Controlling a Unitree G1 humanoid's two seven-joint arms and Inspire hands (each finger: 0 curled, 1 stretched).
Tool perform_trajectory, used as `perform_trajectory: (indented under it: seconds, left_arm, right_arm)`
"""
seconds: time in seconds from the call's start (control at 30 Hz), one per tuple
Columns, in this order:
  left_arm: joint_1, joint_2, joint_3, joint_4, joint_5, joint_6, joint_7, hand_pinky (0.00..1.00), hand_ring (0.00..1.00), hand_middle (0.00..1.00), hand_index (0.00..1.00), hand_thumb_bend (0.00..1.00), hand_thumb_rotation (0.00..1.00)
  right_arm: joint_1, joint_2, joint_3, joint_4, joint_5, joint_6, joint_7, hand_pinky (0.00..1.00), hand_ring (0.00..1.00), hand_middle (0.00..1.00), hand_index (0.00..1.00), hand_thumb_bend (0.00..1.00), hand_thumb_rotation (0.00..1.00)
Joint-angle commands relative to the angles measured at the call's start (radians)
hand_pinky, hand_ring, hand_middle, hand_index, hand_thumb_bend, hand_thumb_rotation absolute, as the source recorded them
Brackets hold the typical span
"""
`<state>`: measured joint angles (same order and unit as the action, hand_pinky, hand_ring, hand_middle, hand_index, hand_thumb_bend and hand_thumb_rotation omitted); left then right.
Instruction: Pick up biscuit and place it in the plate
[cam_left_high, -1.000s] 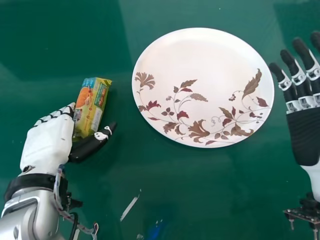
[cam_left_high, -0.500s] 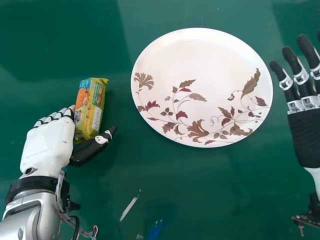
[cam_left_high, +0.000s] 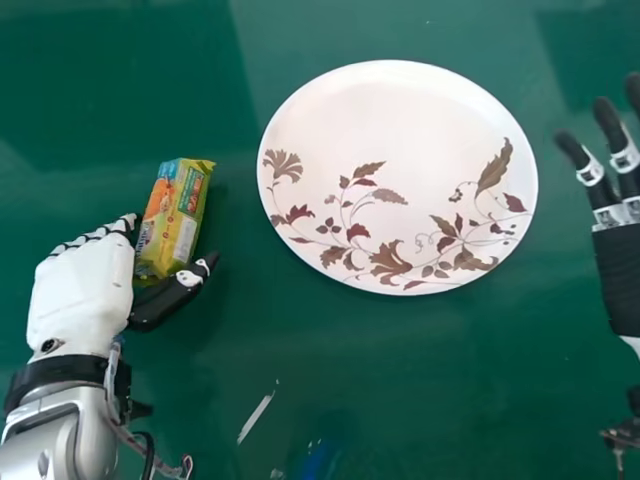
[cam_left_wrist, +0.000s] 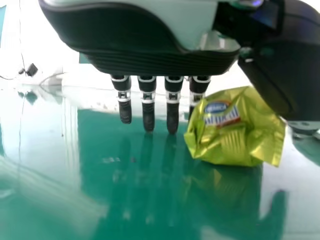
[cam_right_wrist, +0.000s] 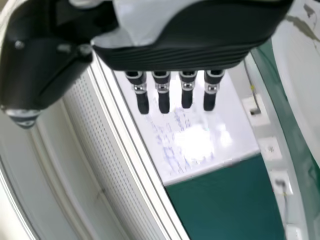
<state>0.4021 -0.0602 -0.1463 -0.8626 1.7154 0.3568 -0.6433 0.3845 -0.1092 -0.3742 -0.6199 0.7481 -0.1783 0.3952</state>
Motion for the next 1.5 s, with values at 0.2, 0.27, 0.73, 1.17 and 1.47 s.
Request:
perform_trajectory:
  seconds: [0.2, 0.27, 0.73, 1.17, 1.47]
  left_arm:
    - [0.060, -0.072, 0.028, 0.049, 0.010, 0.019, -0.075, 0.21, 0.39, 0.44, 0.53, 0.51, 0.00]
    - [0.057, -0.076, 0.030, 0.047, 0.014, 0.019, -0.089, 0.22, 0.39, 0.44, 0.53, 0.51, 0.00]
    - [0.020, -0.080, 0.047, 0.009, 0.032, 0.007, -0.208, 0.24, 0.39, 0.45, 0.54, 0.51, 0.00]
    - [-0.031, -0.088, 0.054, -0.060, 0.015, -0.004, -0.236, 0.24, 0.39, 0.45, 0.53, 0.51, 0.00]
    - [-0.067, -0.074, 0.079, -0.131, -0.016, -0.033, -0.273, 0.22, 0.38, 0.45, 0.54, 0.51, 0.00]
  right_arm:
    - [-0.006, 0.029, 0.000, -0.028, -0.035, -0.041, -0.052, 0.79, 1.00, 1.00, 0.94, 0.92, 0.41]
    - [-0.003, 0.024, 0.000, -0.031, -0.025, -0.042, -0.048, 0.80, 1.00, 1.00, 0.92, 0.90, 0.41]
    - [0.002, 0.011, -0.010, -0.024, 0.044, -0.039, -0.018, 0.74, 0.91, 0.88, 0.78, 0.89, 0.40]
    - [-0.017, 0.019, -0.005, 0.014, 0.024, -0.068, 0.013, 0.74, 0.90, 0.87, 0.79, 0.90, 0.41]
    - [-0.016, 0.027, 0.021, 0.023, 0.009, -0.073, 0.026, 0.74, 0.90, 0.88, 0.78, 0.88, 0.41]
